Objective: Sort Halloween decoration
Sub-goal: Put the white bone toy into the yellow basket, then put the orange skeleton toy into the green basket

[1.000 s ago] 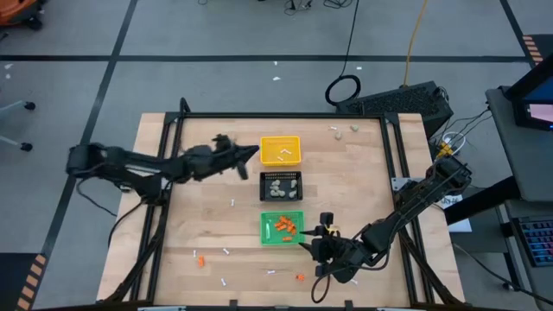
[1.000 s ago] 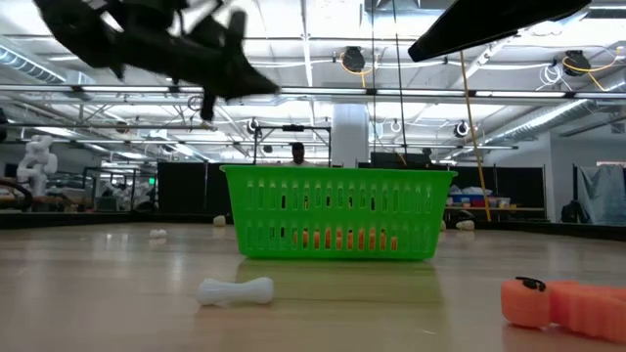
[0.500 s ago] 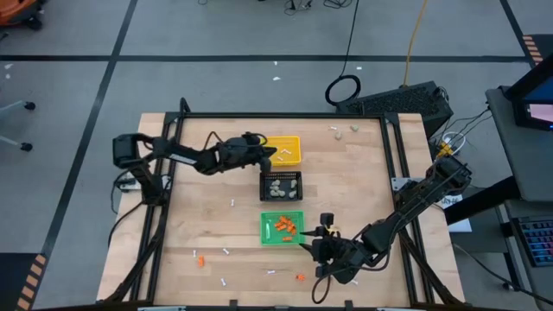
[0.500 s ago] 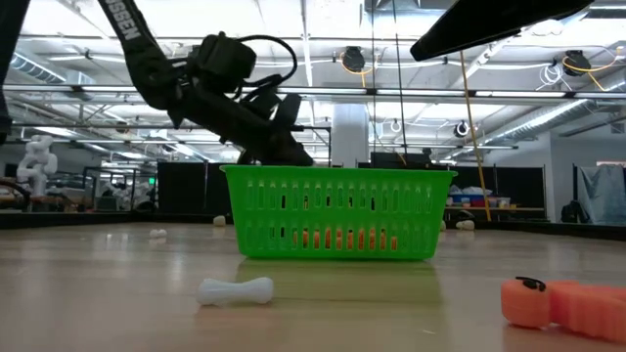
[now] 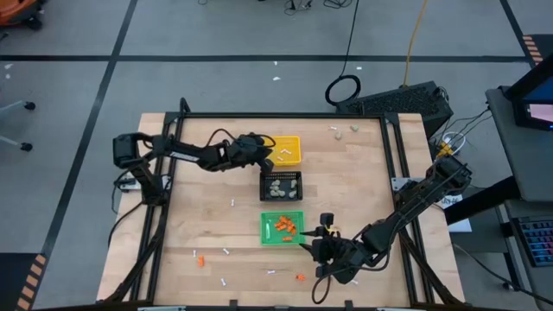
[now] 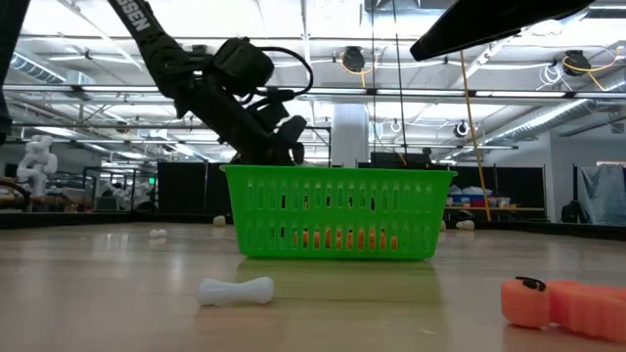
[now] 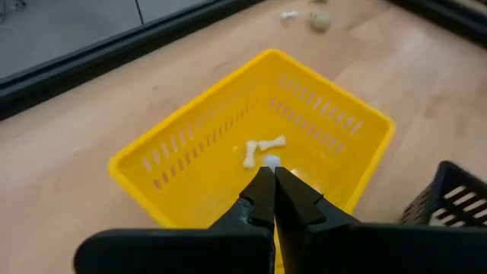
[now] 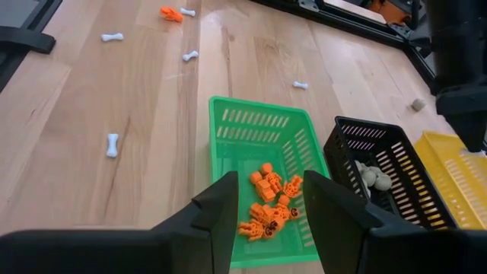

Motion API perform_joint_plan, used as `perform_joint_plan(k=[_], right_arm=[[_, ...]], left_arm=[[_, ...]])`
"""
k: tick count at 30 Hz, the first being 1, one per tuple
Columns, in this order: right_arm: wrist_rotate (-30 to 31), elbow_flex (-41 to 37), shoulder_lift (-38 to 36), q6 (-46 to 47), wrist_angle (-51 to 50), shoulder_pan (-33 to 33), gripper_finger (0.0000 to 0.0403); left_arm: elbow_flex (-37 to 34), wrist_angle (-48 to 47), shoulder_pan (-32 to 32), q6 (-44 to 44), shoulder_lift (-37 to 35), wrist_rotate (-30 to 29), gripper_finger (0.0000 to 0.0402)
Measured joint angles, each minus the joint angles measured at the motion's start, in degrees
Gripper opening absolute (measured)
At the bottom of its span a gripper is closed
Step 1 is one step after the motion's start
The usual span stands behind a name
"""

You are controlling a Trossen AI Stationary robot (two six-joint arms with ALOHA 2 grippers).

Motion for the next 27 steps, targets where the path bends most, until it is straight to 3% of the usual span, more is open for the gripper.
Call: perform_joint_plan(k=[7,14,19,27], right_arm=[[-0.02,0.00,0.00,0.31,0.00,0.00,0.0137],[-0.04,0.00,0.00,1.00,-0.05,0.07,0.0137],[-0.18,0.00,0.00,1.34,-1.14,0.11,0.0137],[-1.52,0.02,-0.02,1.17,-3.20,0.48,0.0137]], left_arm=[[0.81,-2.93,0.14,1.61,-0.21,0.15,0.0008],[0.81,-3.72,-0.83,1.79,-3.67,-0.12,0.0087],[0.81,-8.29,-4.64,2.38,-13.51,-2.23,0.0118],[-3.80,-12.00,-20.51,3.78,-32.02,-16.25,0.0121]])
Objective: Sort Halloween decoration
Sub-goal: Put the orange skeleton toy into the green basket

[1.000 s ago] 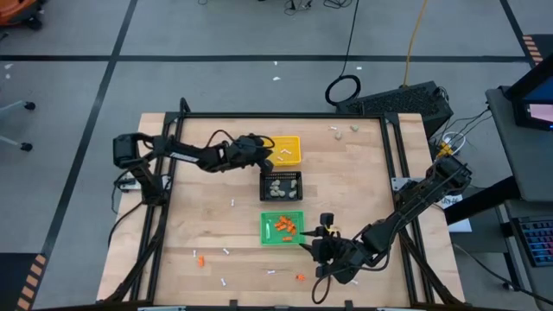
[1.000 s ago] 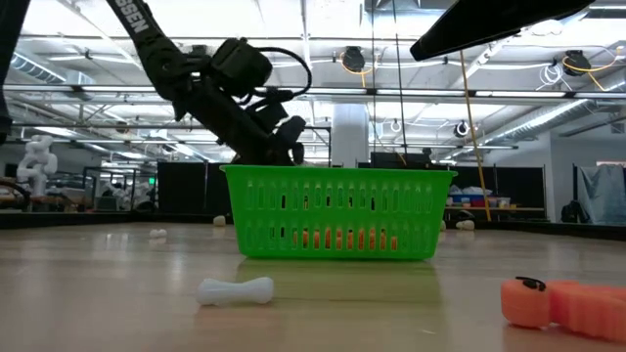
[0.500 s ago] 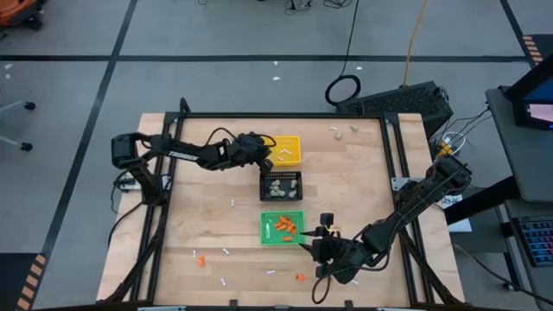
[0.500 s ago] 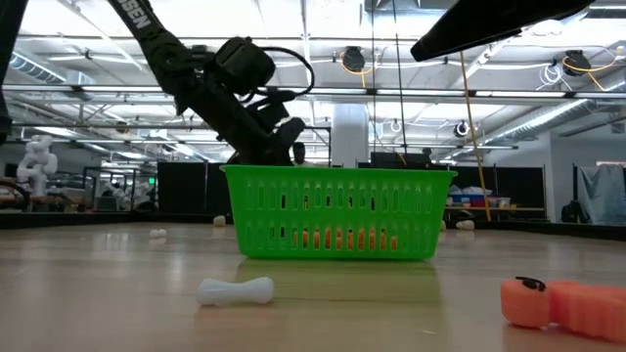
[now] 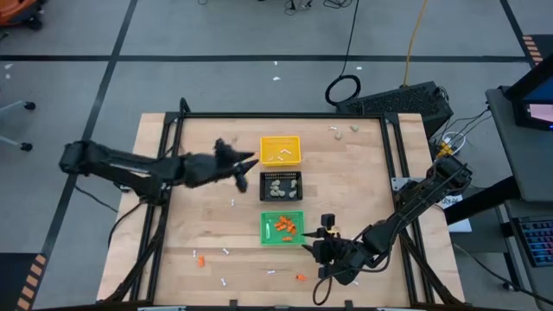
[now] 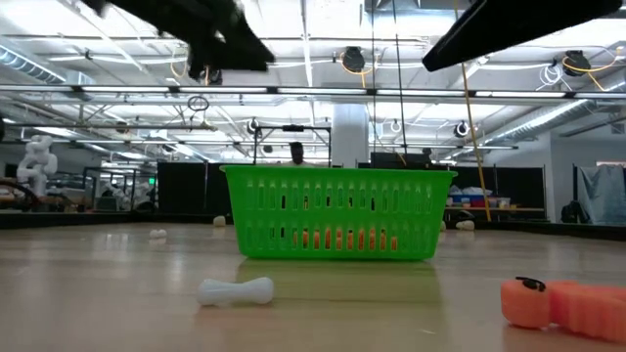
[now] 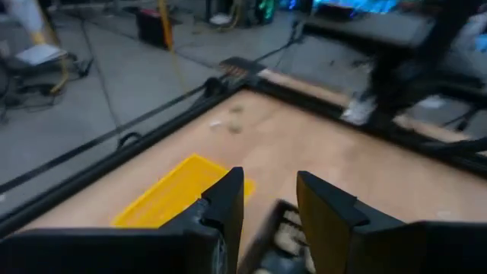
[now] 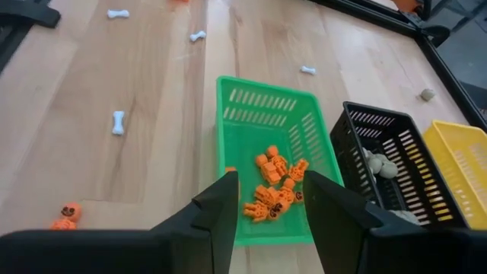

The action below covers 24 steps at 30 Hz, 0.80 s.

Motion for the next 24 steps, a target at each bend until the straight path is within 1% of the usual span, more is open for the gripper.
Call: perform_joint_plan(k=[2,5,9,12,14,17,20,24], right_arm=[[0.04,0.00,0.00,-0.30,-0.25,-0.02,0.0137],[0.06,0.00,0.00,-1.33,-0.17,-0.02,0.0137],[0.13,0.00,-0.02,-1.71,-0.32,-0.02,0.0137],[0.13,0.00,-0.02,-1.73,-0.32,-0.02,0.0137],[0.13,0.00,-0.02,-1.52,-0.81,0.00,0.0137],[0.13,0.00,-0.02,-1.52,-1.08,0.34,0.0137],[0.13,0.00,-0.02,-1.61,-1.32,0.73,0.0137],[0.16,0.00,-0.02,-1.96,-2.85,1.08,0.0137]], left_arm=[[-1.79,-0.84,-4.65,-0.90,-3.47,-3.57,0.0121],[-4.15,0.81,-11.26,-1.35,-6.48,-8.47,0.0121],[-6.65,1.64,-18.98,-2.32,-7.23,-16.55,0.0121],[-9.30,4.44,-23.00,-2.62,-6.73,-19.92,0.0121],[-11.13,4.94,-25.16,-4.47,-6.36,-20.20,0.0121],[-13.33,4.66,-28.41,-7.91,-6.31,-18.24,0.0121],[-13.53,1.15,-31.84,-14.06,-6.29,-16.36,0.0121],[-13.53,0.63,-36.14,-18.94,-6.27,-16.35,0.0121]])
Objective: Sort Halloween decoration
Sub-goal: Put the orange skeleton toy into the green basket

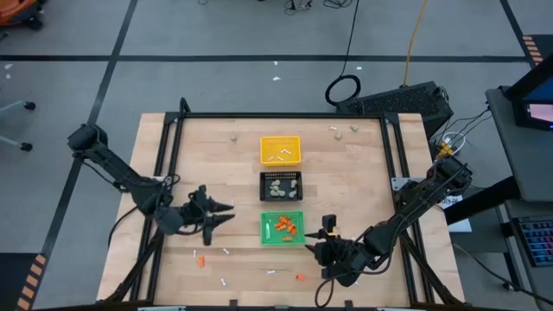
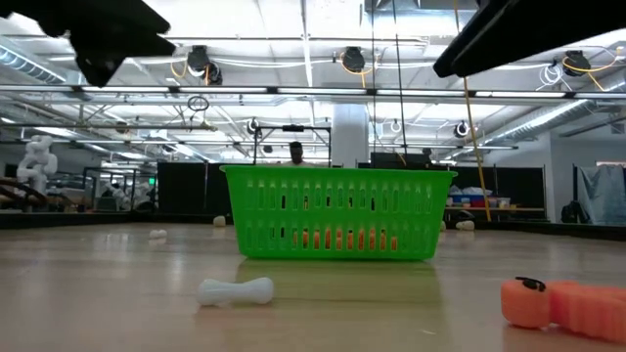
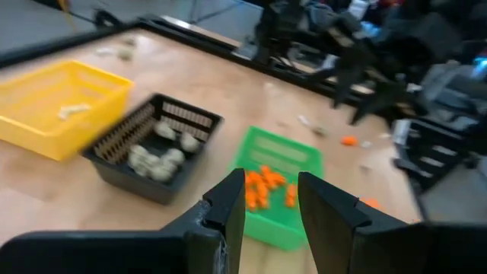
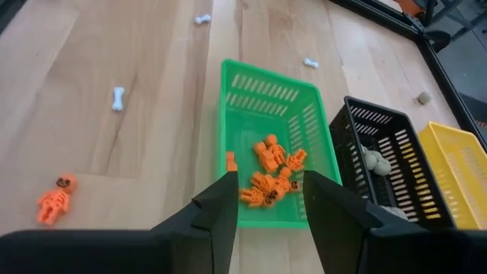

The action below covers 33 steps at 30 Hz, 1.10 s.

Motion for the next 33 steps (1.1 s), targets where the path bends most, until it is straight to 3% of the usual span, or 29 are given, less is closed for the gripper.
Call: perform_joint_plan(k=[5,9,16,20,25,33], right_arm=[[0.02,0.00,0.00,0.01,-2.44,0.04,0.0137],[0.02,0.00,0.00,0.01,-3.50,0.04,0.0137],[0.04,0.00,0.00,-0.32,-5.15,0.04,0.0137],[0.16,0.00,0.00,-0.88,-4.98,0.04,0.0137],[0.24,0.00,0.00,-0.88,-4.40,0.04,0.0137],[0.27,0.00,0.00,-1.06,-4.27,-0.12,0.0137]], left_arm=[[1.23,-3.20,-4.13,-4.77,0.00,-0.42,0.0121],[4.46,-12.72,-5.72,-12.65,0.00,-0.14,0.0121],[16.35,-41.47,-5.93,-27.18,2.23,9.15,0.0120],[21.87,-52.38,-5.36,-31.90,6.07,16.08,0.0120],[23.52,-55.90,-5.42,-38.62,11.73,26.90,0.0121],[23.52,-53.28,-7.34,-50.84,19.96,41.84,0.0121]])
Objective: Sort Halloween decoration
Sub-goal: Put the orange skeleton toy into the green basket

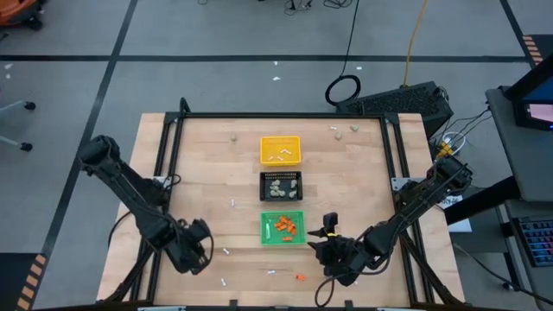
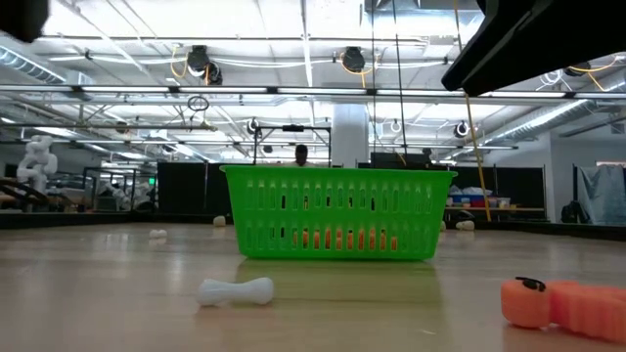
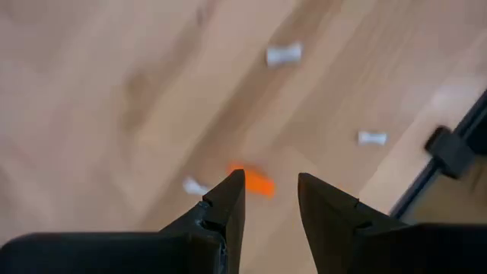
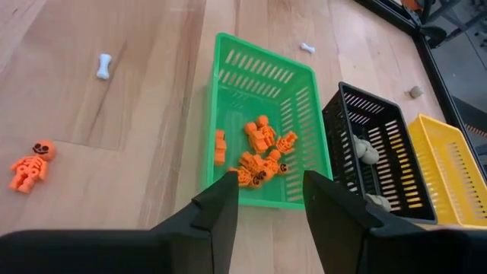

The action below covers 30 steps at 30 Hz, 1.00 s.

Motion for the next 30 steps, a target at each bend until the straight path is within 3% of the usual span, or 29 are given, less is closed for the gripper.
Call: perform_joint_plan(k=[7,18,25,30], right_arm=[[0.02,0.00,0.00,0.46,0.42,-0.71,0.0137],[-0.11,0.00,0.02,1.07,0.42,-1.09,0.0137],[-0.20,0.00,0.02,1.49,0.42,-1.09,0.0137],[-0.22,0.00,0.02,1.73,0.42,-1.09,0.0137]], left_arm=[[0.00,0.05,-3.14,-17.64,3.66,3.43,0.0121],[0.00,9.03,-5.77,-27.74,7.19,2.08,0.0121],[0.00,8.54,-6.11,-31.58,9.21,1.49,0.0121],[0.01,7.89,-6.08,-33.51,10.35,-2.53,0.0121]])
